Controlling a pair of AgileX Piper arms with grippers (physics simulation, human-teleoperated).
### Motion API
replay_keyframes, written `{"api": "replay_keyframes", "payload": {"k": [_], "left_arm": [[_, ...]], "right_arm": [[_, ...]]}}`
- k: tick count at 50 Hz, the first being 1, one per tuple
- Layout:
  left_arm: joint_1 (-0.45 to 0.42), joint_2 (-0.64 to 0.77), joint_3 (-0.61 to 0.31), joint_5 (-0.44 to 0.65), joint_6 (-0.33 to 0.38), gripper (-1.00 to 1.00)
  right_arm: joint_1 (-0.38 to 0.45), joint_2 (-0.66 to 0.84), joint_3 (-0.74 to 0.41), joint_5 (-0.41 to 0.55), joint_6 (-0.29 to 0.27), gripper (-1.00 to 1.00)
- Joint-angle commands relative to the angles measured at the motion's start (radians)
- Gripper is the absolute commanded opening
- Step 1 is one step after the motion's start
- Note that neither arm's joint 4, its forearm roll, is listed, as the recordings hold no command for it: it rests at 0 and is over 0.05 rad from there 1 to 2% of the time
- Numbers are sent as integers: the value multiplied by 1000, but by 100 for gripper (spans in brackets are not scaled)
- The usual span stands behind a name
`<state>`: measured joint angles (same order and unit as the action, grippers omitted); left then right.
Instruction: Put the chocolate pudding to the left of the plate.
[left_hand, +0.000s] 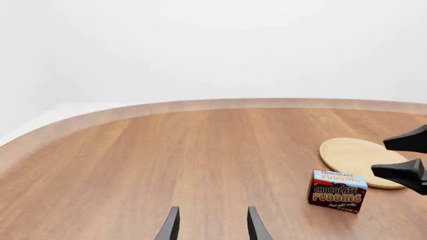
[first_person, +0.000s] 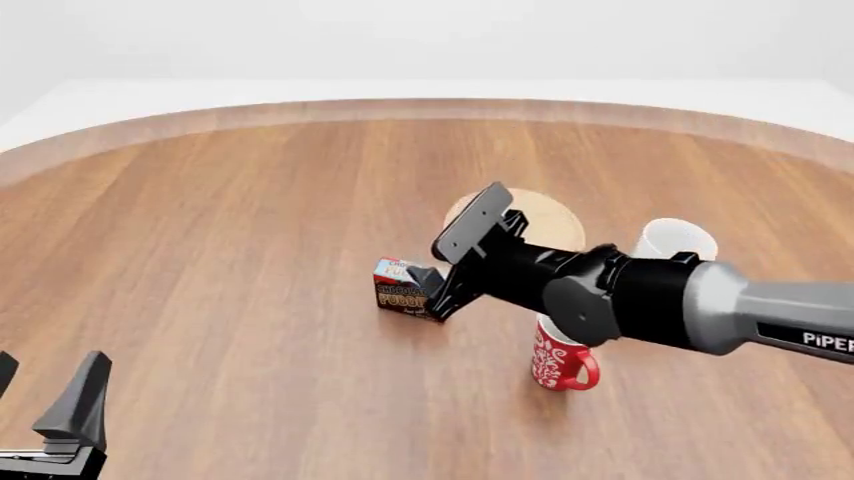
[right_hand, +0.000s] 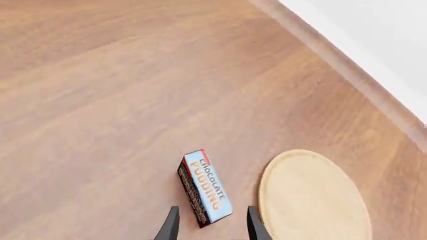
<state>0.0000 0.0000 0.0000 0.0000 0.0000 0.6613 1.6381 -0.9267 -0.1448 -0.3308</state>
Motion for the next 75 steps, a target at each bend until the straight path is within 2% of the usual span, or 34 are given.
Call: {"api": "replay_keyframes", "payload": {"k": [1,54,59,75], "left_arm": [[0,0,0,0,0,100],[0,0,0,0,0,100],[0,0,0,0,0,100],[0,0,0,0,0,100]], "right_arm": [[-4,60,19,-48,12,100],[-33,239,-62,-101,33,100],[-57,287,-89,-110,35,100],[-69,321,-83,-137,49,100]]}}
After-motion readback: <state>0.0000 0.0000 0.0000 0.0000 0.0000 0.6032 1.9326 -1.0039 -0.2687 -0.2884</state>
